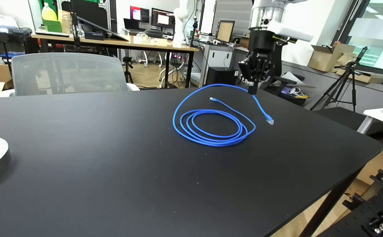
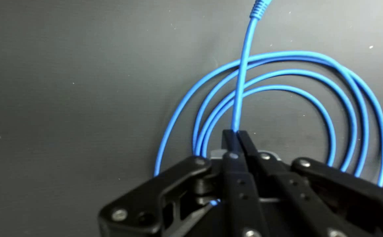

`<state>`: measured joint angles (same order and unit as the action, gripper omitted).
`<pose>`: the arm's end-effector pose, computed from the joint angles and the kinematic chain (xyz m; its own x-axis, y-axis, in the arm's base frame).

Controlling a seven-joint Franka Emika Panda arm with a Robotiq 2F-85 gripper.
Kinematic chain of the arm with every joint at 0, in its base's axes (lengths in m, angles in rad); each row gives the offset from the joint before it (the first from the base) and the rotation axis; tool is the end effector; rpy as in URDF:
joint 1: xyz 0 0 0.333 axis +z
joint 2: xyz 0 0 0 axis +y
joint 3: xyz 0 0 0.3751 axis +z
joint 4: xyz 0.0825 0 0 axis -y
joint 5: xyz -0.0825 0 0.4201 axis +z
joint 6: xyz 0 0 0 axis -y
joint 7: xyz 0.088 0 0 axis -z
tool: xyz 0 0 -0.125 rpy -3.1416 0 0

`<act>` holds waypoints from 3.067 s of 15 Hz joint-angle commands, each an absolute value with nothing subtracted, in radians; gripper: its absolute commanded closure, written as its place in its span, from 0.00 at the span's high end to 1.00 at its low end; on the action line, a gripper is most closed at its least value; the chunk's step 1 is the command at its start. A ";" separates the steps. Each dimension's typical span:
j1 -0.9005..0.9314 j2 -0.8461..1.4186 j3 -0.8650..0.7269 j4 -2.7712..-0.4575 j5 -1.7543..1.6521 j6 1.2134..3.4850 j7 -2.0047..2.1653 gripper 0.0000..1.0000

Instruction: Unwind the cable

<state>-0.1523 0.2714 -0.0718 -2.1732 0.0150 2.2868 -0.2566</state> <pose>0.5659 -0.1282 0.2662 0.9878 0.0249 -0.1536 0.0205 -0.9993 -0.0304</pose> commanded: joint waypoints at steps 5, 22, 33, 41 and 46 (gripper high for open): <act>-0.084 0.242 -0.004 -2.049 -0.064 1.989 -0.481 0.01; 0.035 0.381 0.082 -1.871 -0.397 1.839 -0.782 0.01; 0.006 0.381 0.084 -1.903 -0.162 2.122 -0.677 0.01; 0.006 0.397 0.087 -1.896 -0.143 2.159 -0.680 0.04; 0.004 0.429 0.090 -1.848 -0.161 2.094 -0.743 0.01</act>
<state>0.0126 0.3973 0.0788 -1.9014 -0.1412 2.1565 -0.6962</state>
